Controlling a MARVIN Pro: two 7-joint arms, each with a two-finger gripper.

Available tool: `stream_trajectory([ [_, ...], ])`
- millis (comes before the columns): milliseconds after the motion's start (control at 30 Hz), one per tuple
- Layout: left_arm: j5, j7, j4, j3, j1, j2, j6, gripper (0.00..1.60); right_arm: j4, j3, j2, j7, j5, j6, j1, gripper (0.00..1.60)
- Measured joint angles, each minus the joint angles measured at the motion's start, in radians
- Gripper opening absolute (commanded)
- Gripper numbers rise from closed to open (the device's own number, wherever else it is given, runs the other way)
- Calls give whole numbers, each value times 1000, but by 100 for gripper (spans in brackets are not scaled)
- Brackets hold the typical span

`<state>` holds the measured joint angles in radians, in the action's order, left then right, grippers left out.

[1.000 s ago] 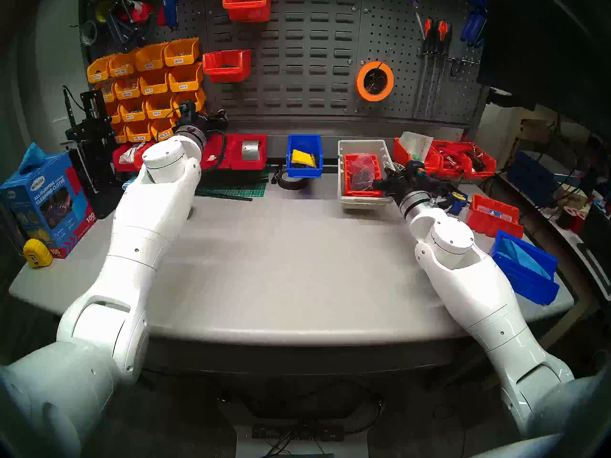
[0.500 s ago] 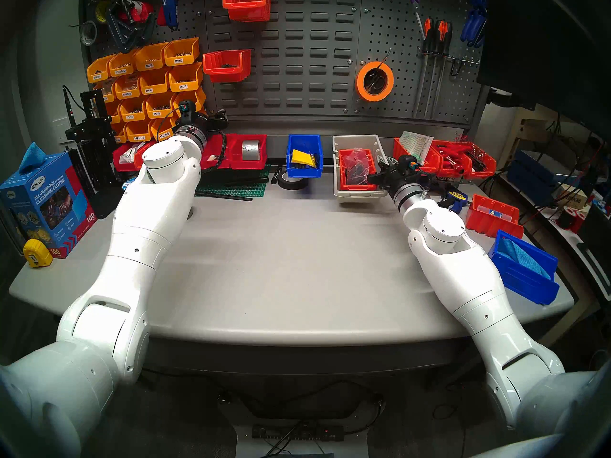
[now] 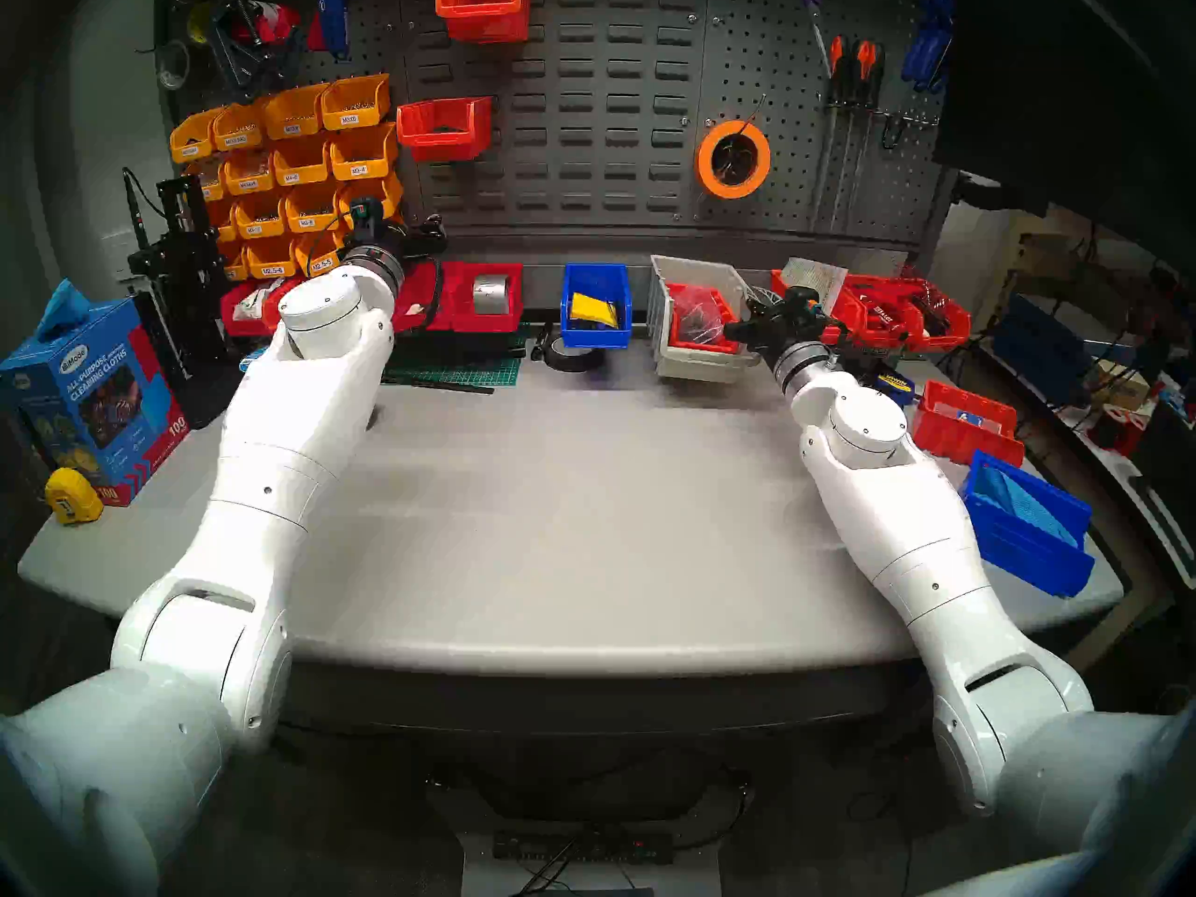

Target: Hang all the unorganized tool boxes onto the wall

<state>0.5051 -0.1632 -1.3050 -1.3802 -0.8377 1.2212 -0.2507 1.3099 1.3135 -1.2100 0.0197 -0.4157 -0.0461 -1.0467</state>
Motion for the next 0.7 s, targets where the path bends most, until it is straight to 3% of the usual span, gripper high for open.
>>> stream_trajectory([
  [700, 0, -1, 0, 0, 0, 0, 0, 160, -239, -4, -66, 52, 76, -107, 178, 0],
])
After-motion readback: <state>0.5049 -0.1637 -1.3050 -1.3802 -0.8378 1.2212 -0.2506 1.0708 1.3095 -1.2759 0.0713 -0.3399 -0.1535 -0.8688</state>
